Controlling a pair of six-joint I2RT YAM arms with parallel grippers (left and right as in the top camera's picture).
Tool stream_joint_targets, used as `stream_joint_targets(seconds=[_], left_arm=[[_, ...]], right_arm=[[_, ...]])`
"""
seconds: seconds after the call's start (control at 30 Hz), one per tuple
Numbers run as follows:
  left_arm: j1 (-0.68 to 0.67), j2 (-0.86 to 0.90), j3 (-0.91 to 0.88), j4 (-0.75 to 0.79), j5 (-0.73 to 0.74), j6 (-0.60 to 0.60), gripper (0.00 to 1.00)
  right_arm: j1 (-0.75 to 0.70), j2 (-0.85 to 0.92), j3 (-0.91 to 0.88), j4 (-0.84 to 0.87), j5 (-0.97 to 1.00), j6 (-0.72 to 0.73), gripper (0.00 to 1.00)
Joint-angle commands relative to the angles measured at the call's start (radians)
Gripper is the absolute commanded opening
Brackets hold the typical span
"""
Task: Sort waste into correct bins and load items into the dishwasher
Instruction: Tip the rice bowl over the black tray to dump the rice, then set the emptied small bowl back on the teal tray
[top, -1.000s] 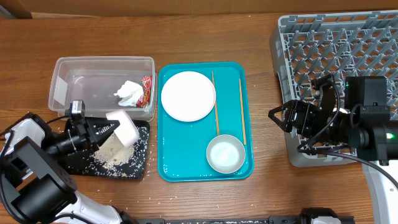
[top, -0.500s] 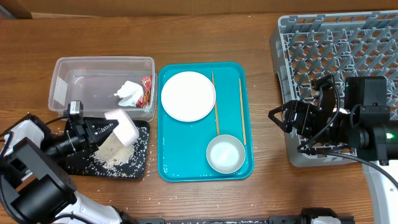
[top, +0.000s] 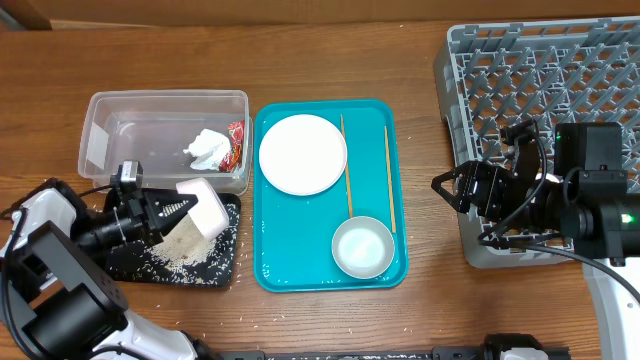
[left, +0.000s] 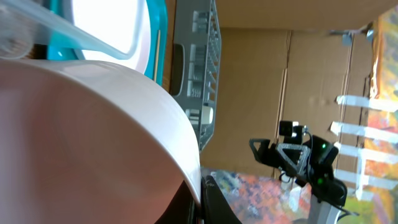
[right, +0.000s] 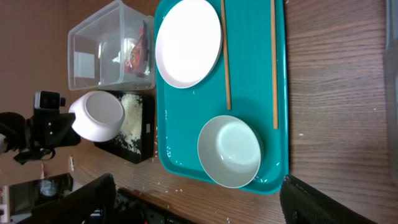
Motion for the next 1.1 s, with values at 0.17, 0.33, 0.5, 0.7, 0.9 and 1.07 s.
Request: stream_joint_targets(seconds=[0.17, 0.33, 0.5, 0.7, 0.9, 1.07], left_arm=[[-0.155, -0.267, 0.083, 0.066, -0.085, -0.223, 0.04], [-0.447, -0.425, 0.082, 0.365, -0.442, -0.768, 0.04], [-0.909, -0.440, 0.077, 0.571, -0.924, -1.174, 0.04], [-1.267, -0.311, 0.073, 0.651, -1.244, -1.430, 0.04], [-1.395, -0.157, 0.073, 0.668, -1.349, -1.558, 0.07], [-1.379, -0.170, 0.113, 0.640, -1.366, -1.554, 0.57]], right_arm=[[0.006, -0.003, 0.018, 0.023, -0.001, -0.004, 0.86], [0.006, -0.003, 0.018, 0.024, -0.001, -0.004, 0.86], [0.006, -0.003, 0.018, 0.024, -0.001, -0.004, 0.86], [0.006, -0.003, 0.018, 0.020, -0.001, -0.004, 0.86], [0.006, -0.003, 0.018, 0.019, -0.001, -0.004, 0.86], [0.006, -0.003, 0.018, 0.022, 0.003, -0.004, 0.88]])
